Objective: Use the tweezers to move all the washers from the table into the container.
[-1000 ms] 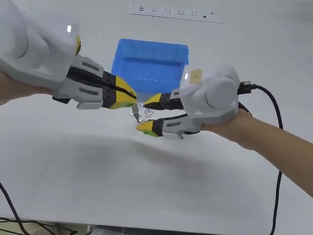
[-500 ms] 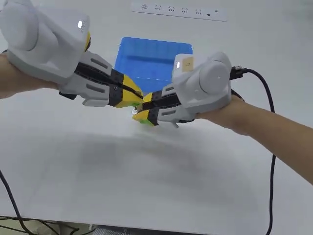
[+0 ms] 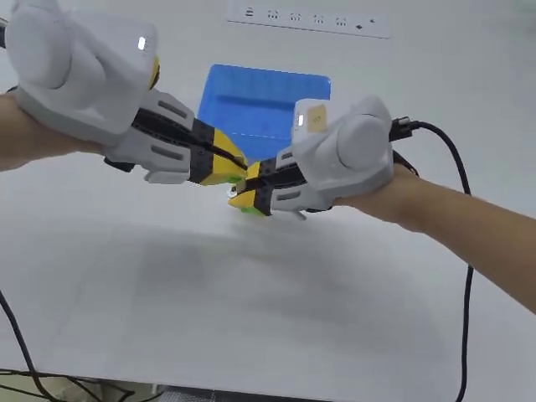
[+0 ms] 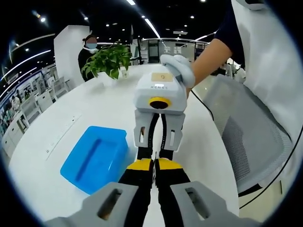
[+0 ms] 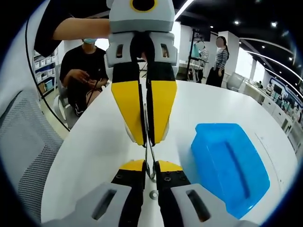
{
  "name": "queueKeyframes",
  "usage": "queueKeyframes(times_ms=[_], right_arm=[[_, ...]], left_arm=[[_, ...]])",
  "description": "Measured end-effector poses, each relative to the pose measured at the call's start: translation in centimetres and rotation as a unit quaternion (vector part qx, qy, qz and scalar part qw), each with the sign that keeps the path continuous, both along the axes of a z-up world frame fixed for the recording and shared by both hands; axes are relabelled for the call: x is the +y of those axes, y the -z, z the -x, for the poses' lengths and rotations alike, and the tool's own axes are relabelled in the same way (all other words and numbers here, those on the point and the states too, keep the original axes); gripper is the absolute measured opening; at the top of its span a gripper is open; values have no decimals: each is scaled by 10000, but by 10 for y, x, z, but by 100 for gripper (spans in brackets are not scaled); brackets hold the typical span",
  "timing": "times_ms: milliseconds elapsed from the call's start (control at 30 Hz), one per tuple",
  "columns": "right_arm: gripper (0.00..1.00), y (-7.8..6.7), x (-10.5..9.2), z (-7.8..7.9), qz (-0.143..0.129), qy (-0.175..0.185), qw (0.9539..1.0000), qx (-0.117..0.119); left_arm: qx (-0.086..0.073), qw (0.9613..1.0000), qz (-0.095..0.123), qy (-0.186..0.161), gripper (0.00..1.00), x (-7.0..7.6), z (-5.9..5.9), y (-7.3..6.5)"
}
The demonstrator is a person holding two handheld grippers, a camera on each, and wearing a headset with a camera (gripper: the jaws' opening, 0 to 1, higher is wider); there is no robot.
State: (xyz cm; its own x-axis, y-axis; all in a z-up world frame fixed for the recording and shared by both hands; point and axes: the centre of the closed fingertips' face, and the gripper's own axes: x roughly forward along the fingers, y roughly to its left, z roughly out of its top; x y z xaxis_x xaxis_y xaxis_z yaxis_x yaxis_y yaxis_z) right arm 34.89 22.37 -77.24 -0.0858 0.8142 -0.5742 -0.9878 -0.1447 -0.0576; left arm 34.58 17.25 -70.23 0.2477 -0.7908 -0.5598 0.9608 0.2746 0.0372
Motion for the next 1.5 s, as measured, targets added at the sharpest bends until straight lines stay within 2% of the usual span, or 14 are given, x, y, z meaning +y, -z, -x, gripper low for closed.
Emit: queueKeyframes(times_ms=[67, 200, 300, 433, 533, 600, 733, 833, 967, 1033, 1067, 1133, 1333, 1500], right_arm=[[9, -1, 0, 0, -30, 68, 10000, 26], [9, -1, 0, 0, -44, 149, 9999, 19], [9, -1, 0, 0, -50, 191, 9998, 15], [9, -4, 1, 1, -88, 206, 9997, 13], [9, -13, 1, 2, -228, 344, 9991, 88], [9, -15, 0, 4, -245, 364, 9990, 72], [9, -21, -4, 7, -209, 331, 9992, 29], [9, -28, -6, 8, -232, 338, 9992, 7], [9, -44, -9, 4, -236, 287, 9988, -331], [9, -53, -11, 0, -204, 232, 9981, -531], [9, -58, -11, -1, -238, 262, 9981, -513], [9, -69, -10, -6, -371, 316, 9976, -494], [9, -93, -7, -21, -514, 417, 9963, -548], [9, -106, -3, -41, -581, 480, 9952, -630]], left_arm=[[-29, 10000, -27, -64, 6, 1, 0, 0], [221, 9994, 163, -228, 14, 0, 6, 0], [50, 9991, 160, -394, 16, 5, 7, -2], [-16, 9971, 392, -655, 22, 11, -7, -8], [-69, 9942, 453, -972, 29, 43, -10, 3], [-264, 9936, 482, -982, 29, 24, 6, -19], [-258, 9846, 787, -1543, 36, 27, 13, -26], [20, 9699, 1697, -1748, 46, 21, 23, -41], [-28, 9706, 1598, -1797, 51, 28, 34, -38], [-3, 9615, 1856, -2025, 55, 30, 34, -43], [14, 9528, 2107, -2188, 58, 40, 33, -46], [-65, 9445, 2223, -2418, 64, 54, 31, -48], [-163, 9366, 2231, -2698, 79, 73, 37, -42], [-169, 9365, 2099, -2804, 94, 76, 41, -31]])
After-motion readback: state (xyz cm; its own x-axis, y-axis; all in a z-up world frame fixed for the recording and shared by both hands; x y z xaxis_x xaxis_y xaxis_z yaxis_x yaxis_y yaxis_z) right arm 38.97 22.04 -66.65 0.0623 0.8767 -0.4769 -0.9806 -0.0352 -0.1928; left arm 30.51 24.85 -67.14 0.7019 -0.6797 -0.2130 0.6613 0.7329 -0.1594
